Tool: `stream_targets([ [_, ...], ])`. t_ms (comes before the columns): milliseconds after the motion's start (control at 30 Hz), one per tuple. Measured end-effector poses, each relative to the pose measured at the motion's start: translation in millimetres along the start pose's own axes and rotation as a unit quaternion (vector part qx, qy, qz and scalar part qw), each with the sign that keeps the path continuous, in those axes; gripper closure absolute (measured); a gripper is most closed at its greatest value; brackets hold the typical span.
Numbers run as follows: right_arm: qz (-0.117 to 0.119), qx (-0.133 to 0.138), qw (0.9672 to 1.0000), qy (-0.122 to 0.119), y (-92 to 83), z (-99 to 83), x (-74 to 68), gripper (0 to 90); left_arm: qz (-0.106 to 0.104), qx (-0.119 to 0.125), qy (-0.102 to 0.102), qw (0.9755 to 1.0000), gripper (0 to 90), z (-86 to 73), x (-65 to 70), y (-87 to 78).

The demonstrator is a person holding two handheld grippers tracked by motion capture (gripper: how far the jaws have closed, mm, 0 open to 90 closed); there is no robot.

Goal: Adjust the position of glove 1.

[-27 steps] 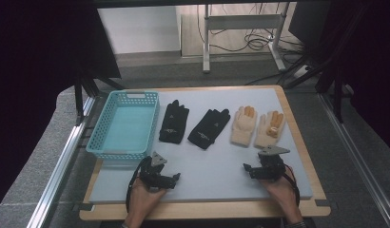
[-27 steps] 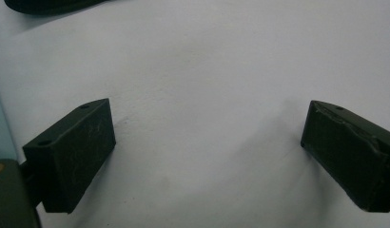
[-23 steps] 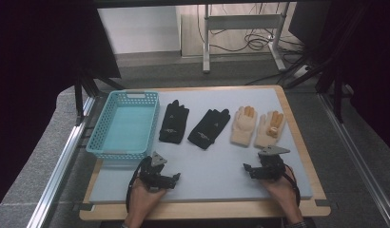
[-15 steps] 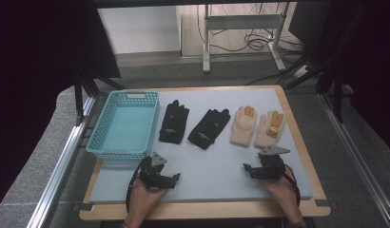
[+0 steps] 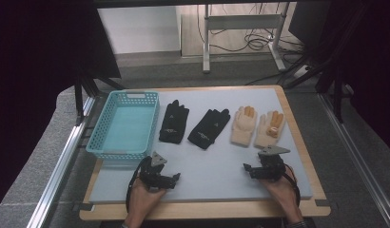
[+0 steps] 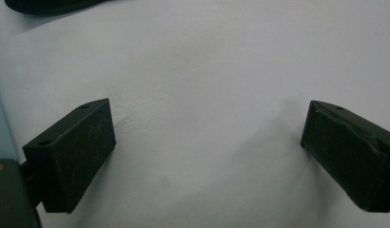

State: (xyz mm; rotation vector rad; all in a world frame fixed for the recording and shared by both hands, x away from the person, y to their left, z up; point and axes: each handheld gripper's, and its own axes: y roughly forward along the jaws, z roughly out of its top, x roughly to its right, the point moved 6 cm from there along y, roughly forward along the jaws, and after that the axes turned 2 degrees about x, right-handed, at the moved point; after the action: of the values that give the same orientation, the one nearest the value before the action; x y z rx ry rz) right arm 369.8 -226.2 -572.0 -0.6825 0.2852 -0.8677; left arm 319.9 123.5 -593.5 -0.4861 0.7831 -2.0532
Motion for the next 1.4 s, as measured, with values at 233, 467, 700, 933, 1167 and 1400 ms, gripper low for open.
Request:
stream_targets([
  [233,0.000,-0.001,1.0000,0.003,-1.1,1.1,1.5,26.5,0.000,0.000,0.000,1.0000,4.2,0.0,0.0,0.0],
  [467,0.014,0.019,0.9997,0.005,-7.8,23.4,3.4,34.9,0.000,0.000,0.000,1.0000,4.2,0.0,0.0,0.0],
  [700,0.039,0.024,0.9990,0.001,-0.3,49.6,-0.6,46.6,0.000,0.000,0.000,1.0000,4.2,0.0,0.1,-0.1],
  [933,0.057,0.020,0.9982,0.000,25.3,80.2,-5.8,57.8,0.000,0.000,0.000,1.0000,4.2,0.0,0.0,-0.1],
  [1167,0.058,0.014,0.9982,-0.001,60.2,106.2,-15.1,62.3,0.000,0.000,0.000,1.0000,4.2,0.0,0.0,-0.1],
  [1400,0.037,0.004,0.9992,0.015,98.0,117.9,-17.0,52.4,0.000,0.000,0.000,1.0000,4.2,0.1,0.1,0.0],
])
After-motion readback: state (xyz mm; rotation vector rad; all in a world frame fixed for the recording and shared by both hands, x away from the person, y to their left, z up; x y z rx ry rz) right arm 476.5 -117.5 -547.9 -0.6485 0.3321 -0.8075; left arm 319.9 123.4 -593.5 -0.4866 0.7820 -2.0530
